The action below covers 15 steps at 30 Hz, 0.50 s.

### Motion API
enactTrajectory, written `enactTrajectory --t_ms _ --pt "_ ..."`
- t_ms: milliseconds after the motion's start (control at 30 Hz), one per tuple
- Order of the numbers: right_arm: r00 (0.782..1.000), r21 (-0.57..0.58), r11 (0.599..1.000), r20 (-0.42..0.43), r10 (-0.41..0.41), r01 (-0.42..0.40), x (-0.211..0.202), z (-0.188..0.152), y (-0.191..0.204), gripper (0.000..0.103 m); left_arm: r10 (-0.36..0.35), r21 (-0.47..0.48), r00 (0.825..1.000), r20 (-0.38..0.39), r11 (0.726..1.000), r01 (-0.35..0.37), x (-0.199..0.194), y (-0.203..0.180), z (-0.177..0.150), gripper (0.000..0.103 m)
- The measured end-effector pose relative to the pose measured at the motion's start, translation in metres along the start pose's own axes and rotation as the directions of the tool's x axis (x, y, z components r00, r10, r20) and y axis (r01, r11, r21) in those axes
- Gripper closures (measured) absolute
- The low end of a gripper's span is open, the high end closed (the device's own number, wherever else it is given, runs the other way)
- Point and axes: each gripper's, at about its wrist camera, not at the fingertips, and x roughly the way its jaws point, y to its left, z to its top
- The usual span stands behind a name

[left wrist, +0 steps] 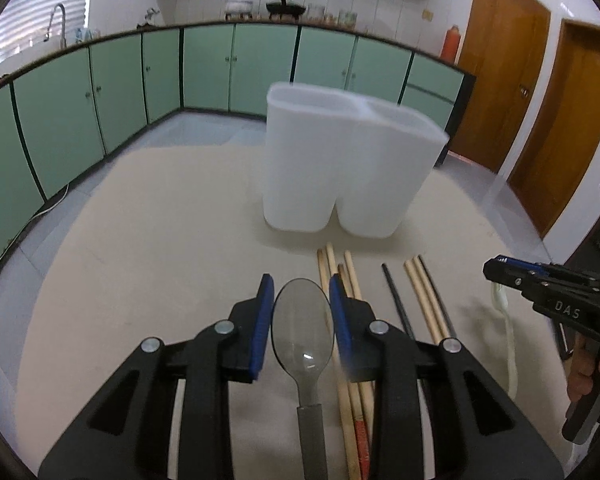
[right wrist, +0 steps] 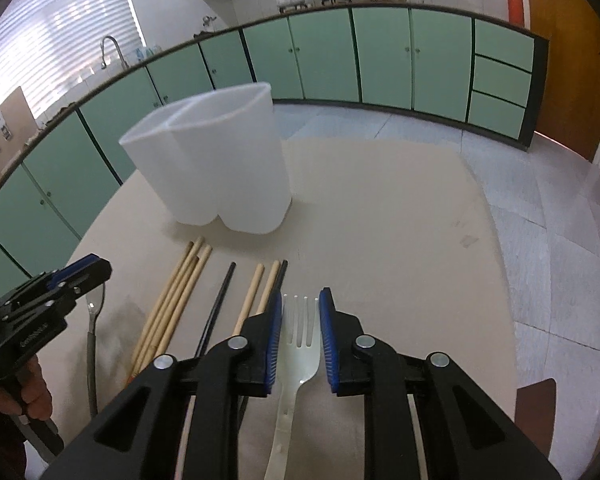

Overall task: Organize utensils
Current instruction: 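Close the right gripper on the white plastic fork and lift it, then carry the fork with the right gripper and drop it into the white holder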

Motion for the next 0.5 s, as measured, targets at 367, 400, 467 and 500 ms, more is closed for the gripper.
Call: enactTrajectory --t_ms 367,400,467,500 --pt "0.989 -0.049 0.998 0.145 0.032 -0.025 -0.036 0.018 0.011 0.085 -0.021 -0.006 0.990 0.136 1.000 0.022 -0.034 -0.005 0.019 0.076" --pt "0.987 -0.049 0.998 0.158 0.038 -0.031 -0.038 0.020 0.012 0.085 -0.023 -0.004 0.989 0.146 1.000 0.024 -0.038 -0.006 0.021 0.076" --pt "0.983 -0.047 0.998 0.176 0.047 -0.039 -0.042 0.021 0.012 0.085 -0.026 0.002 0.986 0.165 1.000 0.026 -0.045 -0.006 0.019 0.076" --pt "0.982 -0.048 0.998 0.182 0.048 -0.040 -0.044 0.021 0.012 0.085 -0.026 0.003 0.985 0.172 1.000 0.026 -0.046 -0.008 0.020 0.076"
